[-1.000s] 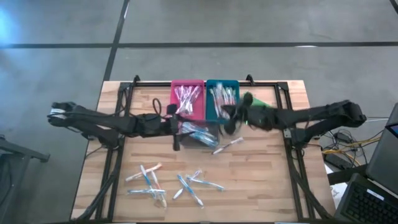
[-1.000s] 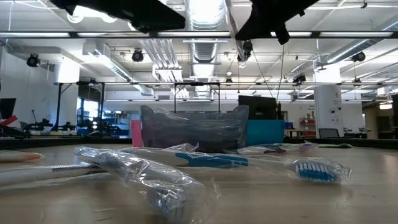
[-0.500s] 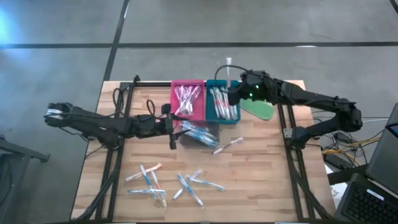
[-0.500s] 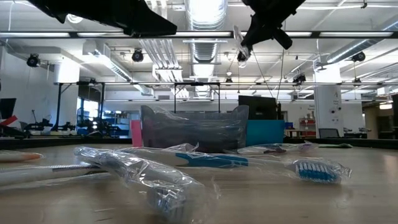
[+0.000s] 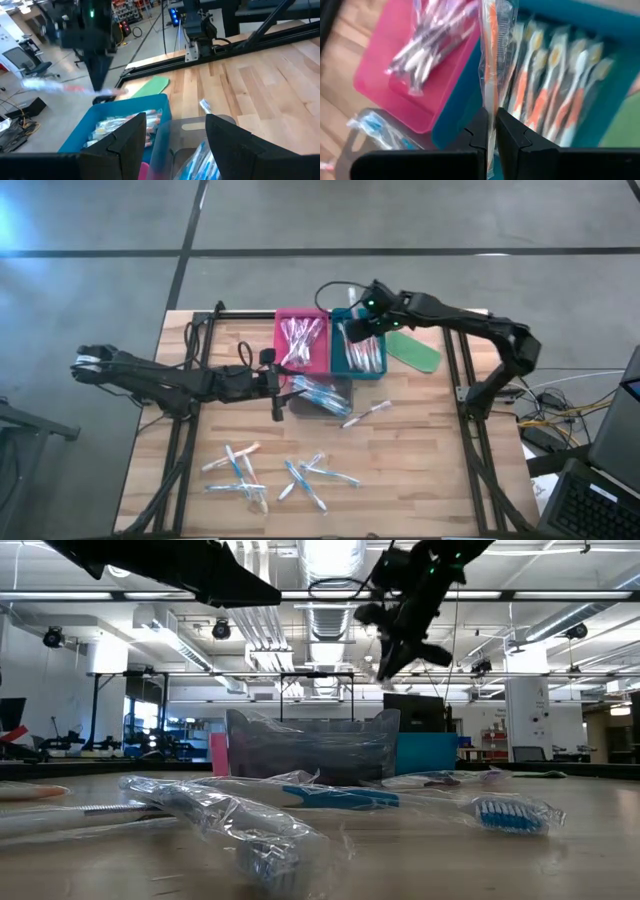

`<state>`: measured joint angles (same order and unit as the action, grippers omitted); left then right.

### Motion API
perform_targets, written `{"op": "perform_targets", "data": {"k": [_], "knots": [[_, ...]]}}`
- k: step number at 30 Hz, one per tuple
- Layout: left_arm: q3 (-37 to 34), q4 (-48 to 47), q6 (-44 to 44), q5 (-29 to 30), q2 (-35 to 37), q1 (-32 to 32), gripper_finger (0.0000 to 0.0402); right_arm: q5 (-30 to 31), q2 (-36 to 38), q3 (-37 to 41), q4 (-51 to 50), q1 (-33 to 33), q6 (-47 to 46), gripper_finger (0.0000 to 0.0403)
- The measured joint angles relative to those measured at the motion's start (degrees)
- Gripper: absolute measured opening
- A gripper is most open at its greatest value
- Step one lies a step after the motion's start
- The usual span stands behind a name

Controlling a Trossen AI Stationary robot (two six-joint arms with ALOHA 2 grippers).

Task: Pick & Place Toothbrushes
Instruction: Put the orange toothbrush into the blue bin

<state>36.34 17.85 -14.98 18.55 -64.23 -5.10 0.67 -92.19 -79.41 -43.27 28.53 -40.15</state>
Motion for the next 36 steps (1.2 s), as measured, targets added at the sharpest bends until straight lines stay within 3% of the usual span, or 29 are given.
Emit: {"op": "perform_targets", "data": {"k": [16, 36], "knots": [[-0.01, -0.83, 0.46, 0.0, -0.02, 0.0, 0.0209, -6.57, -14.2, -0.66, 0.03, 2.52, -0.39, 0.0013], [-0.02, -0.91, 1.22, 0.0, -0.02, 0.0, 0.0209, -7.17, -15.71, 1.31, -0.67, 2.67, -1.94, 0.0026]]}}
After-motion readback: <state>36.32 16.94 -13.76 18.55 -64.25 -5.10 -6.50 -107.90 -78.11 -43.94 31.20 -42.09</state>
